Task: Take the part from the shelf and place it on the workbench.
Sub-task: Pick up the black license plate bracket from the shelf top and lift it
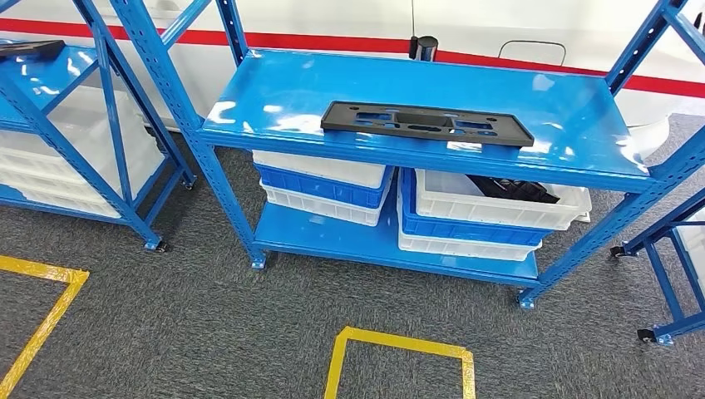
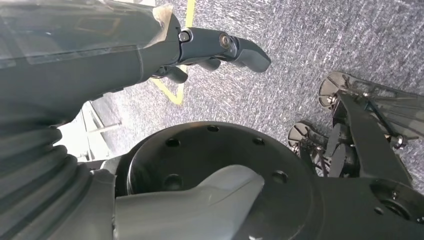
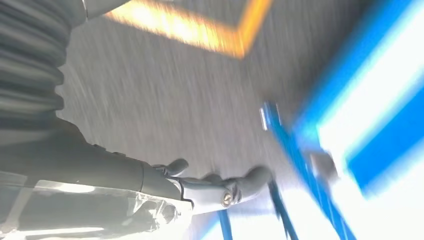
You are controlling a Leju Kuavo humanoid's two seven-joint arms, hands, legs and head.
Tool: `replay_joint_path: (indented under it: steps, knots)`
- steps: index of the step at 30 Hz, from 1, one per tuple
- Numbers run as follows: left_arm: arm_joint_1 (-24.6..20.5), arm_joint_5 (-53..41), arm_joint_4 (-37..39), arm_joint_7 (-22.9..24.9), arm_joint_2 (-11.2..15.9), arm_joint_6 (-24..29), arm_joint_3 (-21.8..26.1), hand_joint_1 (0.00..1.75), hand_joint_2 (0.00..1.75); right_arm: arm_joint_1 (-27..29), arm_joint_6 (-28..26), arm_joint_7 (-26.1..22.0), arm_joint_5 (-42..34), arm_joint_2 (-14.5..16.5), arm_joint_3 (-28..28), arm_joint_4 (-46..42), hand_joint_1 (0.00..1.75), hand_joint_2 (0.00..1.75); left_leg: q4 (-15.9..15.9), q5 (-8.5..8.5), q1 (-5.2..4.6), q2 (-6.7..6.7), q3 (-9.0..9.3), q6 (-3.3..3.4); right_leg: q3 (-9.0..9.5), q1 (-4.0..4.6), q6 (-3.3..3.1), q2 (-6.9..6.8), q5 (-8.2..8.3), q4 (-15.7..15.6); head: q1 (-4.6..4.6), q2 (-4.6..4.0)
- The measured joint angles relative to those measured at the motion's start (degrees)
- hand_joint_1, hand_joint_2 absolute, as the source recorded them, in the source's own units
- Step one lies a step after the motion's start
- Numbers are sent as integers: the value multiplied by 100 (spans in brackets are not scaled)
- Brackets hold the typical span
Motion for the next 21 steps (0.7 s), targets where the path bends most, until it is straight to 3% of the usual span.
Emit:
replay_joint_path:
  steps: [1, 5, 8, 11, 21]
  knots:
    - [6, 7, 4, 3, -5, 22, 16, 0, 0, 366, 72, 61, 27, -67, 32, -812, 0, 175, 0, -1, -5, -8, -2, 2, 3, -3, 10, -9, -6, 0, -1, 0]
    - [17, 20, 31, 24, -23, 164, 56, 0, 175, 1673, -280, 230, -48, -418, 573, -3639, 0, 175, 0, -17, -14, 1, -5, 25, -1, -8, 14, 0, -7, 0, 1, 0]
    - [14, 41, 37, -17, -44, 307, 87, 0, 175, 2262, -359, 89, -37, -673, 1135, -4904, 0, 175, 0, -21, -15, 8, -1, 32, -2, -10, 14, 6, -7, 0, 0, 0]
    - [11, 52, 38, -70, -52, 390, 106, 0, 175, 2468, -363, -151, -1, -804, 1449, -5654, 0, 175, -1, -20, -11, 16, 6, 32, 0, -9, 14, 9, -7, 0, 0, 0]
    - [9, 52, 38, -75, -53, 424, 135, 0, 175, 2643, -364, -189, 20, -945, 1777, -6457, 0, 175, 0, -17, -13, 17, 8, 34, 2, -10, 14, 9, -7, 0, 0, 1]
